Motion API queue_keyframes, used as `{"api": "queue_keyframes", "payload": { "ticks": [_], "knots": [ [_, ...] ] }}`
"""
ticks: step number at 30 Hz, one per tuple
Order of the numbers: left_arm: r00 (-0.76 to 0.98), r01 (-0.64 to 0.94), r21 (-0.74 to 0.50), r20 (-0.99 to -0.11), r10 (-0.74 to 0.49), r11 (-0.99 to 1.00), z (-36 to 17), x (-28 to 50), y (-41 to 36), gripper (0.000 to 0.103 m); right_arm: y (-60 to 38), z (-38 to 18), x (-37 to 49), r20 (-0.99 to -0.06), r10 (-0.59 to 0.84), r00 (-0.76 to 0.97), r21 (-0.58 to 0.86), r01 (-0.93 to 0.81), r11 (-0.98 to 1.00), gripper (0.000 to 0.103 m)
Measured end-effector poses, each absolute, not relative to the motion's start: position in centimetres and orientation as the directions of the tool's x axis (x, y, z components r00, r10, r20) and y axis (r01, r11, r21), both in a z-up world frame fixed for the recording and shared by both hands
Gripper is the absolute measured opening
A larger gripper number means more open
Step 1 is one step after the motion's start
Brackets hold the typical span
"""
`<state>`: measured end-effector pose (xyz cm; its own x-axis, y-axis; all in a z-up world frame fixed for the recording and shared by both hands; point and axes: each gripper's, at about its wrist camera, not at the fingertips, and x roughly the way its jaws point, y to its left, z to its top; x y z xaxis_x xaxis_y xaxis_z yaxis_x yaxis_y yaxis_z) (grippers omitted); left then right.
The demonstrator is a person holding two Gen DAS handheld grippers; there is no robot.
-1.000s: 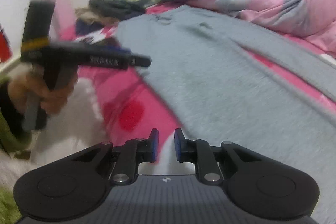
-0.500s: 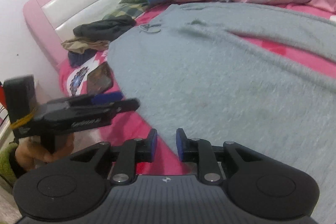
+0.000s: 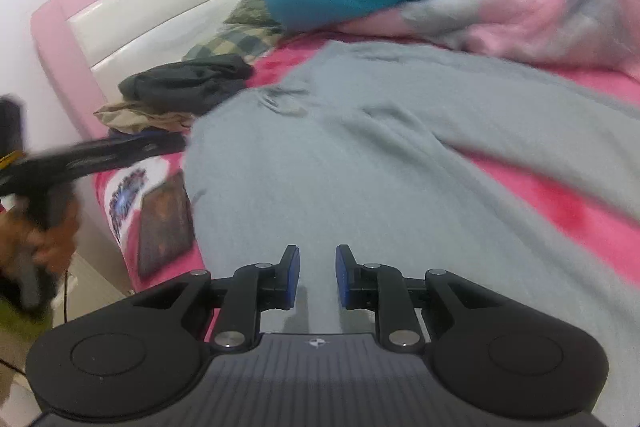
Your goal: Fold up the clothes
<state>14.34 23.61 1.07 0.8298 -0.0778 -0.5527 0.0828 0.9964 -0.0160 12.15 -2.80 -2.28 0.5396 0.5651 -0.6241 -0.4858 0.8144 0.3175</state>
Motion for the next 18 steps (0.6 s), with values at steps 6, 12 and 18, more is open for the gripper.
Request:
{"api": "queue_keyframes", "payload": {
  "ticks": [6,12,18],
  "knots": [
    [0.739,-0.026,0.13,-0.665,0.107,0.991,-1.6,22.9,28.4,0.047,5.2,-2.3,20.4,-0.611,0.614,0.499,0.311,-0.562,0.766,0.022],
    [0.709,-0.026,0.09,-0.7,0.082,0.996,-2.8,23.2,30.7,0.049,11.7,-6.3,23.0,-0.672,0.592,0.444,0.242,-0.625,0.742,0.023],
    [0.724,-0.012,0.087,-0.687,0.069,0.996,-2.5,22.9,31.2,0.049,11.5,-4.6,23.6,-0.637,0.621,0.456,0.238,-0.65,0.722,0.021]
  ]
}}
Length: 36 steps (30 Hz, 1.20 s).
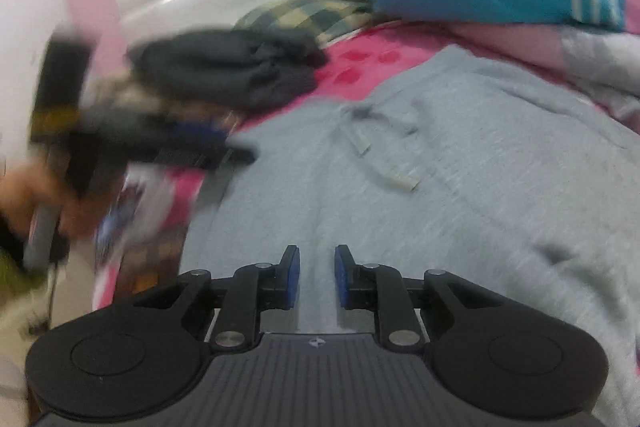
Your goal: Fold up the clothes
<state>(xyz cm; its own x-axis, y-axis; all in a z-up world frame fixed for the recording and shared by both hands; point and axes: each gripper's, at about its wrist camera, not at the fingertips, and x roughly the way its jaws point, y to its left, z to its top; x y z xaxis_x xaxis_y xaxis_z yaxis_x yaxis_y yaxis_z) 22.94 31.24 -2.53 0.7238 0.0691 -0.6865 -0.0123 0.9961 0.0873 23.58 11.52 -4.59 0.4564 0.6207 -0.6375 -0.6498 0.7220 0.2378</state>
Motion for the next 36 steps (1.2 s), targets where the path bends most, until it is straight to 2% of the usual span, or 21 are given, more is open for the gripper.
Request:
{"api": "queue_keyframes", "payload": {
  "ticks": [5,9,14,16,19,24,26,28,30,32,36],
  "knots": [
    [0.727,-0.011,0.07,-0.684,0.056,0.997,-2.5,23.1,31.8,0.049,14.2,-4.1,26.9,-0.611,0.64,0.466,0.218,-0.678,0.702,0.021],
    [0.721,-0.011,0.055,-0.692,0.047,0.998,-3.0,23.2,32.2,0.051,17.6,-7.4,29.7,-0.674,0.577,0.462,0.166,-0.666,0.727,0.019],
    [0.72,-0.001,0.046,-0.693,0.033,0.999,-3.1,23.2,32.6,0.053,17.3,-6.6,31.7,-0.641,0.623,0.448,0.297,-0.604,0.739,0.019],
    [0.719,0.002,0.045,-0.695,0.03,0.999,-3.1,23.3,32.7,0.054,17.1,-6.1,31.4,-0.619,0.63,0.468,0.275,-0.623,0.732,0.018],
    [0.716,0.002,0.048,-0.698,0.032,0.999,-3.2,23.4,32.6,0.055,17.3,-8.3,33.0,-0.664,0.592,0.456,0.245,-0.616,0.749,0.017],
    [0.714,0.014,0.049,-0.699,0.025,0.999,-3.2,23.3,32.9,0.055,13.2,-4.7,30.3,-0.632,0.66,0.406,0.338,-0.622,0.706,0.02],
    [0.713,0.015,0.051,-0.701,0.025,0.999,-3.2,23.3,32.9,0.056,11.9,-4.0,27.3,-0.645,0.663,0.379,0.287,-0.685,0.67,0.02],
    [0.71,0.013,0.052,-0.704,0.028,0.999,-3.3,23.4,32.8,0.058,11.5,-5.9,25.6,-0.709,0.609,0.355,0.212,-0.717,0.664,0.02],
    [0.706,0.006,0.058,-0.708,0.037,0.998,-3.3,23.4,32.6,0.059,11.0,-7.7,25.0,-0.674,0.628,0.389,0.205,-0.718,0.665,0.02],
    [0.702,0.005,0.066,-0.711,0.044,0.998,-3.2,23.5,32.5,0.059,10.7,-7.2,25.5,-0.671,0.632,0.387,0.241,-0.692,0.68,0.02],
    [0.694,0.005,0.051,-0.719,0.034,0.999,-3.3,23.7,32.9,0.062,8.5,-5.0,23.4,-0.645,0.602,0.471,0.154,-0.691,0.706,0.02]
  ]
}}
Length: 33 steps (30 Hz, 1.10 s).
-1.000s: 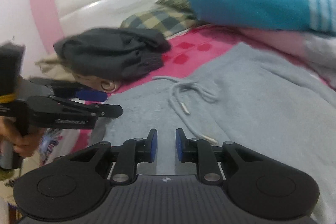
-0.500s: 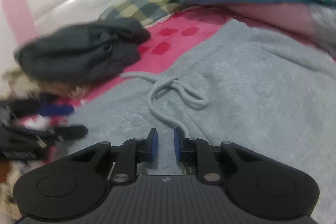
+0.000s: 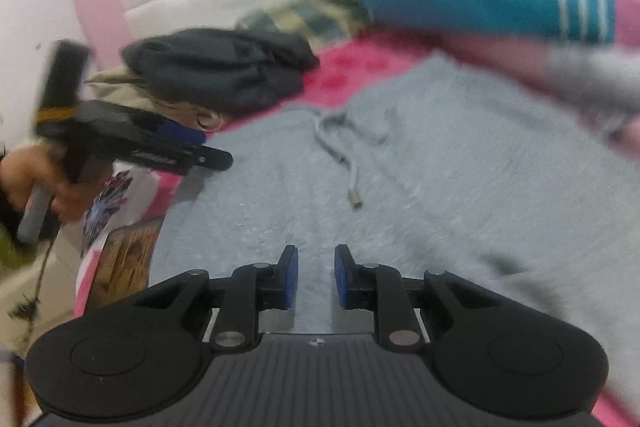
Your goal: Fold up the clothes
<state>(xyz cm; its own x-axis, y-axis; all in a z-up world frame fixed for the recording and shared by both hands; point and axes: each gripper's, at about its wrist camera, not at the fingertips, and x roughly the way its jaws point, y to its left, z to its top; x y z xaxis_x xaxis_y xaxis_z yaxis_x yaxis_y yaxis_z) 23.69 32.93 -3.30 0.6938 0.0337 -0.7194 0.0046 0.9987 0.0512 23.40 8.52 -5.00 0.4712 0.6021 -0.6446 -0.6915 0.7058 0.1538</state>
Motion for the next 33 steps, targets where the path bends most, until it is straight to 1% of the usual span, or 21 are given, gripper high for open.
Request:
{"api": "queue_keyframes", "payload": {
  "ticks": [1,3,4,5,7,10,11,12,13,15,16,18,19,22,25,28,31,33],
  "knots": [
    [0.692,0.002,0.044,-0.721,0.03,0.999,-3.4,23.7,33.0,0.063,7.7,-4.8,22.7,-0.639,0.591,0.493,0.12,-0.694,0.71,0.02],
    [0.689,-0.003,0.025,-0.725,0.02,1.0,-3.6,23.8,33.3,0.064,5.3,-6.8,23.2,-0.69,0.506,0.517,0.074,-0.644,0.761,0.02],
    [0.688,-0.006,0.018,-0.726,0.017,1.0,-3.7,23.8,33.4,0.064,3.1,-7.9,23.6,-0.679,0.523,0.516,0.126,-0.62,0.774,0.019],
    [0.688,-0.007,0.016,-0.726,0.016,1.0,-3.7,23.8,33.5,0.064,2.0,-7.6,23.8,-0.675,0.527,0.516,0.164,-0.592,0.789,0.017],
    [0.688,-0.005,0.018,-0.725,0.016,1.0,-3.7,23.8,33.5,0.064,0.1,-6.9,24.3,-0.668,0.532,0.52,0.232,-0.534,0.813,0.016],
    [0.684,-0.002,0.025,-0.729,0.02,1.0,-3.8,23.9,33.4,0.065,0.2,-5.5,24.1,-0.62,0.509,0.597,0.123,-0.566,0.815,0.016],
    [0.683,-0.003,0.025,-0.73,0.021,1.0,-3.7,24.0,33.4,0.066,0.2,-6.5,24.8,-0.646,0.469,0.602,0.085,-0.554,0.828,0.015],
    [0.683,-0.004,0.025,-0.731,0.021,1.0,-3.7,24.0,33.4,0.066,0.1,-7.4,25.5,-0.668,0.432,0.605,0.05,-0.543,0.838,0.01],
    [0.684,-0.006,0.024,-0.729,0.022,1.0,-3.6,23.9,33.4,0.066,-0.6,-8.3,26.0,-0.665,0.447,0.598,0.074,-0.543,0.836,0.007],
    [0.692,-0.005,0.028,-0.721,0.024,1.0,-3.1,23.7,33.5,0.066,-2.2,-7.4,26.4,-0.645,0.486,0.589,0.22,-0.466,0.857,0.008],
    [0.704,-0.006,0.036,-0.71,0.03,0.999,-2.6,23.3,33.4,0.067,-3.0,-6.4,25.6,-0.628,0.48,0.613,0.222,-0.45,0.865,0.01],
    [0.731,-0.021,0.06,-0.68,0.056,0.998,-1.4,22.4,33.3,0.068,-4.6,-4.3,24.0,-0.592,0.466,0.658,0.228,-0.417,0.88,0.012],
    [0.747,-0.036,0.078,-0.66,0.079,0.996,-0.6,21.9,33.2,0.069,-5.5,-3.4,23.2,-0.583,0.46,0.67,0.238,-0.401,0.885,0.012],
    [0.797,-0.031,0.098,-0.598,0.084,0.995,2.3,19.4,32.0,0.069,-7.8,-1.1,19.9,-0.574,0.451,0.683,0.248,-0.38,0.891,0.012],
    [0.828,0.043,0.095,-0.56,0.017,0.995,4.2,16.4,29.0,0.069,-8.8,-0.7,16.4,-0.599,0.452,0.661,0.238,-0.392,0.889,0.012],
    [0.833,0.172,0.07,-0.544,-0.107,0.983,4.7,12.8,23.9,0.069,-9.0,-1.7,13.3,-0.626,0.428,0.651,0.202,-0.394,0.896,0.012],
    [0.808,0.308,0.021,-0.534,-0.25,0.951,3.5,9.8,17.8,0.068,-9.3,-4.1,11.4,-0.684,0.322,0.655,0.11,-0.344,0.933,0.015],
    [0.78,0.366,0.002,-0.547,-0.305,0.931,1.8,8.4,14.0,0.068,-9.9,-5.8,10.2,-0.719,0.24,0.653,0.045,-0.3,0.953,0.015]
  ]
}}
